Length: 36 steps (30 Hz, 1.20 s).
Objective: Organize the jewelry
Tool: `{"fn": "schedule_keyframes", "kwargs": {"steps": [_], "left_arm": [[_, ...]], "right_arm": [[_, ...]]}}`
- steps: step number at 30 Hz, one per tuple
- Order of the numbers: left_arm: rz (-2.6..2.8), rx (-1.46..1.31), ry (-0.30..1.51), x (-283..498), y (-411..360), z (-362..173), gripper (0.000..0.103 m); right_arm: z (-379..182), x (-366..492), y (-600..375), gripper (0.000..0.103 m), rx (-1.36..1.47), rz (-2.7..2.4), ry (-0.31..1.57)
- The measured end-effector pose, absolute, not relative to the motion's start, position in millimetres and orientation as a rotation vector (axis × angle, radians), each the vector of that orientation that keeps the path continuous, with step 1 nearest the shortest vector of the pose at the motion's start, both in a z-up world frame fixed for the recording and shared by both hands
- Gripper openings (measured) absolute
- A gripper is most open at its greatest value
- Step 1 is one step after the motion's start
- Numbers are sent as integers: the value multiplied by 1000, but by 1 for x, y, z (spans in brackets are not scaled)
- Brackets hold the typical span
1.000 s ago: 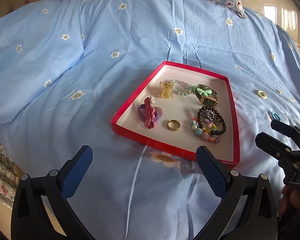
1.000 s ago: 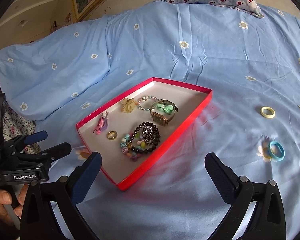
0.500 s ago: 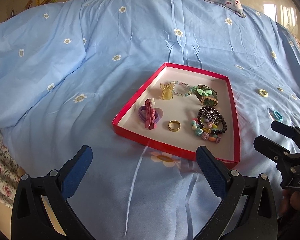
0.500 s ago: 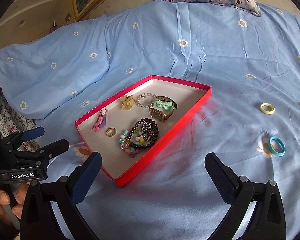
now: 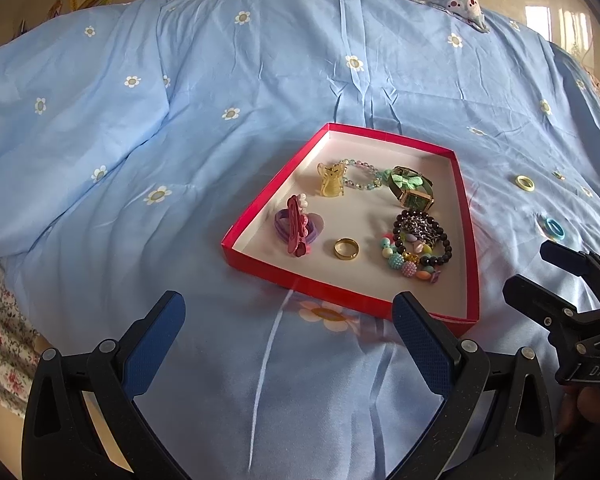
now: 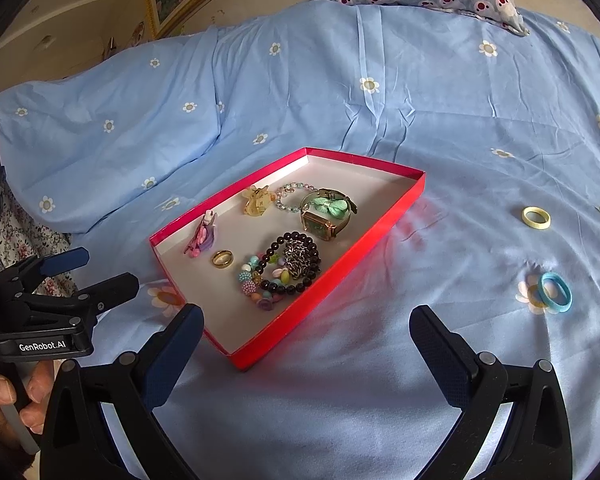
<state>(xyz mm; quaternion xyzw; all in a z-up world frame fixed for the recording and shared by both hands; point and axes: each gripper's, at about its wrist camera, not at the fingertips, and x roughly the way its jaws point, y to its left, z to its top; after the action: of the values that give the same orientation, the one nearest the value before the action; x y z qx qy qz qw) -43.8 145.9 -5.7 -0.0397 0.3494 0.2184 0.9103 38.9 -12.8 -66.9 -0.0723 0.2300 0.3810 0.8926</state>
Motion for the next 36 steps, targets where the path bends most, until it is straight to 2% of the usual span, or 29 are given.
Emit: {"fn": "schedule_keyframes", "kwargs": {"steps": [36], "left_arm": [[440, -71, 716, -46, 144, -5, 103]], "right_arm": [[-61, 34, -13, 103, -148, 804, 466]]}}
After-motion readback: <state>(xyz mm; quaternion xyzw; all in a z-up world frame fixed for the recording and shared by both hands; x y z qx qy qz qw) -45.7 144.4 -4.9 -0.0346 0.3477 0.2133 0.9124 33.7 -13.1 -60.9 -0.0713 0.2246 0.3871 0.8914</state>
